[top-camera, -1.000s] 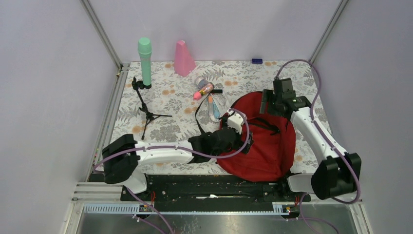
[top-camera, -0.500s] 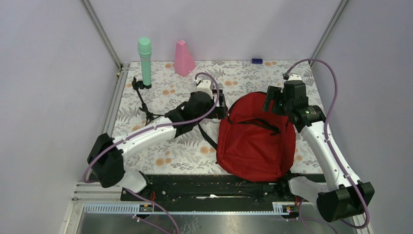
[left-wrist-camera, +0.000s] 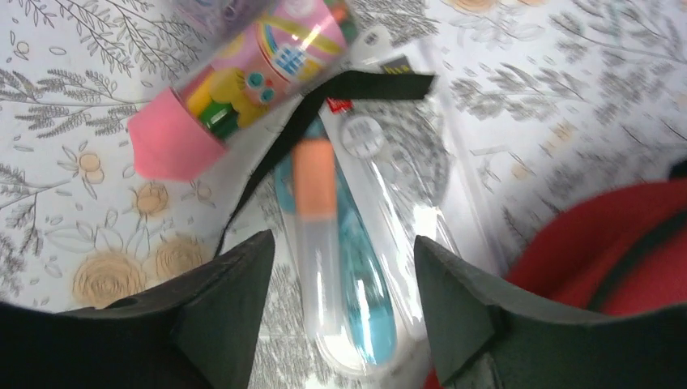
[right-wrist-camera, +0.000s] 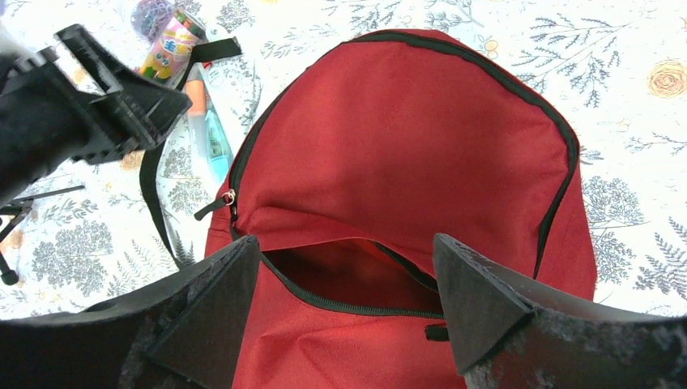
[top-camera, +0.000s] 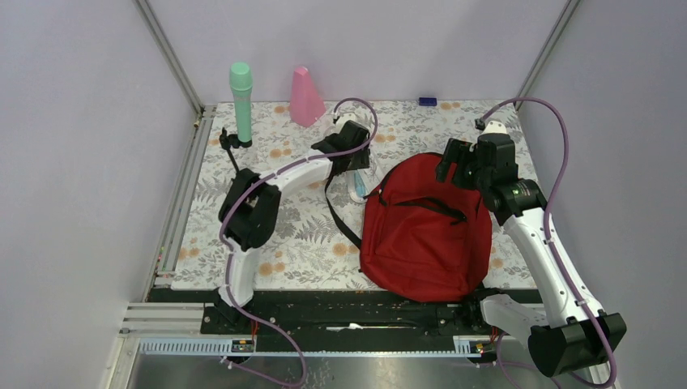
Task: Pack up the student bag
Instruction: Pick up the stationery from the center of the board.
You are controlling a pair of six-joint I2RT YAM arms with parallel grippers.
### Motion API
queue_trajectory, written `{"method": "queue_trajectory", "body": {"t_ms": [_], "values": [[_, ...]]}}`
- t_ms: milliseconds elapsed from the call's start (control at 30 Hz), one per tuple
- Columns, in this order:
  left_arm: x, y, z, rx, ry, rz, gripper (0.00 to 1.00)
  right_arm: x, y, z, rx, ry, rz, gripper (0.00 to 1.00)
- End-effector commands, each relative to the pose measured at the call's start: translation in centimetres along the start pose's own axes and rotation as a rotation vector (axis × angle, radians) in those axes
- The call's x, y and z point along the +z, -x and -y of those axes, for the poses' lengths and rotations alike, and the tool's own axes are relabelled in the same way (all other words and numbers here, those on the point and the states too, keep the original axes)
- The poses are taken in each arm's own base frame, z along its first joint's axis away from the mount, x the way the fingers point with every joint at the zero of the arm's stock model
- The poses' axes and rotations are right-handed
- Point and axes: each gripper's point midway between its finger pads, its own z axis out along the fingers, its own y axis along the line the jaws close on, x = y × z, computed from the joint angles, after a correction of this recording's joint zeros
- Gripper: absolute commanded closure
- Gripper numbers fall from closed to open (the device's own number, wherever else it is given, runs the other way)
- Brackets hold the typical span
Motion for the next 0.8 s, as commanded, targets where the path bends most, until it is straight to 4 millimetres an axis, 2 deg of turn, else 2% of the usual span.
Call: {"method": "queue_trajectory", "body": {"t_ms": [0, 167, 300, 500, 667, 767], "values": [[3.0, 2.3, -1.0, -0.079, 0.027, -0.004, 0.36, 0.3, -0.1, -1.0, 0.01, 0.054, -0.003, 0.16], [6.0, 1.7, -1.2, -0.095, 0.03, -0.052, 0.42, 1.1, -1.1, -1.0, 0.01, 0.055, -0.042, 0.16], [7.0, 0.4, -0.9, -0.11, 0.007, -0.093, 0.48, 1.4, -1.3, -1.4, 0.013, 0.074, -0.06, 0.16], [6.2, 0.7, -0.8, -0.121, -0.013, -0.063, 0.47, 1.6, -1.6, -1.5, 0.016, 0.083, -0.072, 0.16], [5.3, 0.4, -1.6, -0.11, 0.013, -0.061, 0.47, 1.7, -1.8, -1.5, 0.019, 0.084, -0.075, 0.16], [3.8, 1.1, -1.4, -0.097, 0.022, 0.006, 0.38, 1.6, -2.0, -1.6, 0.018, 0.087, -0.08, 0.16]]}}
